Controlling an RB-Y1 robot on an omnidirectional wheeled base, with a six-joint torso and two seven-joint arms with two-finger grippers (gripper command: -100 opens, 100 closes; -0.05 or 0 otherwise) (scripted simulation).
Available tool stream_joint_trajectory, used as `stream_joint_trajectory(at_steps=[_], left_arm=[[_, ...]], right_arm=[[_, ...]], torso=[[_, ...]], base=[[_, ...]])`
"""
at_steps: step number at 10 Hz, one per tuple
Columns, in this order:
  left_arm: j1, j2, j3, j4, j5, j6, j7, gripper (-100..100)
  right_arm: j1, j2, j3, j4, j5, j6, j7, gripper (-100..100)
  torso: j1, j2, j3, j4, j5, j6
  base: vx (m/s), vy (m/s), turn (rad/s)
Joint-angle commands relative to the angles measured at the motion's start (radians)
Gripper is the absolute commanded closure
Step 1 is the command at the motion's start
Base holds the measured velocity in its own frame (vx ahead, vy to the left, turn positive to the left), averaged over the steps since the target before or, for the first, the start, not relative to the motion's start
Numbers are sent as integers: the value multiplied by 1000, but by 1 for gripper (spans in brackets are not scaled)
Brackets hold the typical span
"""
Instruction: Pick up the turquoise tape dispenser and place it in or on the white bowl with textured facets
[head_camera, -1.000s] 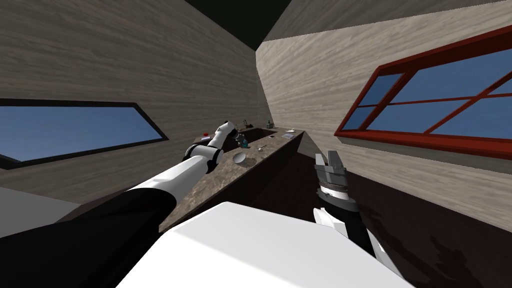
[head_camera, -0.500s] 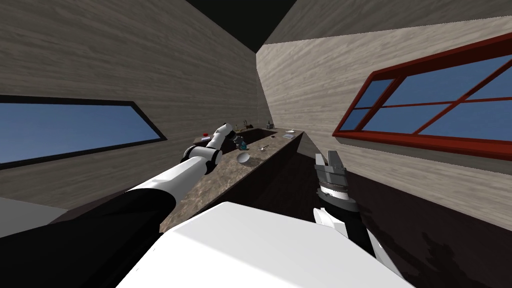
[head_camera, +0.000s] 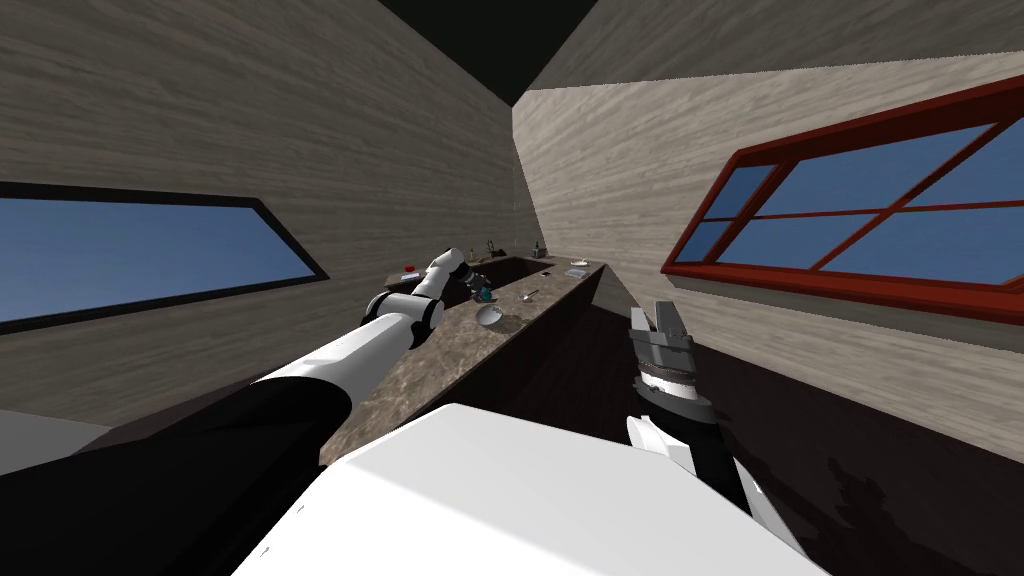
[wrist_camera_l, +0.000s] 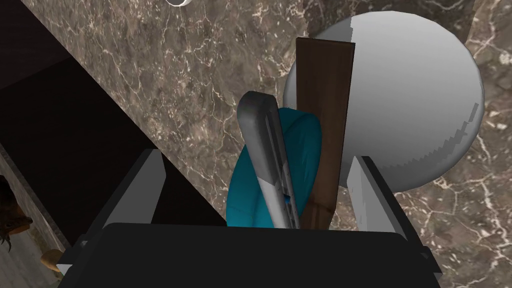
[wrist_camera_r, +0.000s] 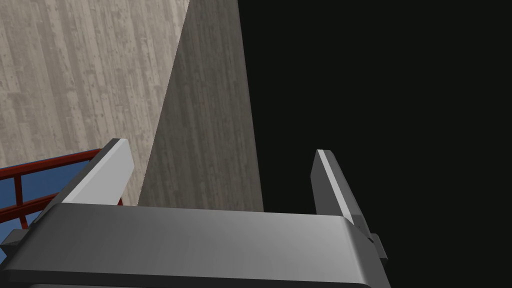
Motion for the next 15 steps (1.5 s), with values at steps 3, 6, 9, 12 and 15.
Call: stream_joint_trajectory(at_steps=[3,6,9,12,15], left_arm=[[0,0,0,0,0,0,0,-100],[-29,27,-1,-6,13,46,7,-100],[-64,60,-3,-14,30,103,15,-100],[-48,57,0,-30,30,101,18,0],[-48,57,0,-30,30,101,18,0]], right_arm=[[0,0,0,0,0,0,0,0],[0,0,0,0,0,0,0,0],[0,0,0,0,0,0,0,0],[0,0,0,0,0,0,0,0],[0,0,0,0,0,0,0,0]], torso=[[0,0,0,0,0,0],[-1,-1,0,0,0,0],[-2,-2,-1,0,-1,0],[-1,-1,-1,0,0,0],[0,0,0,0,0,0]], base=[[0,0,0],[17,-18,23],[37,-31,35],[4,-4,1],[0,0,0]])
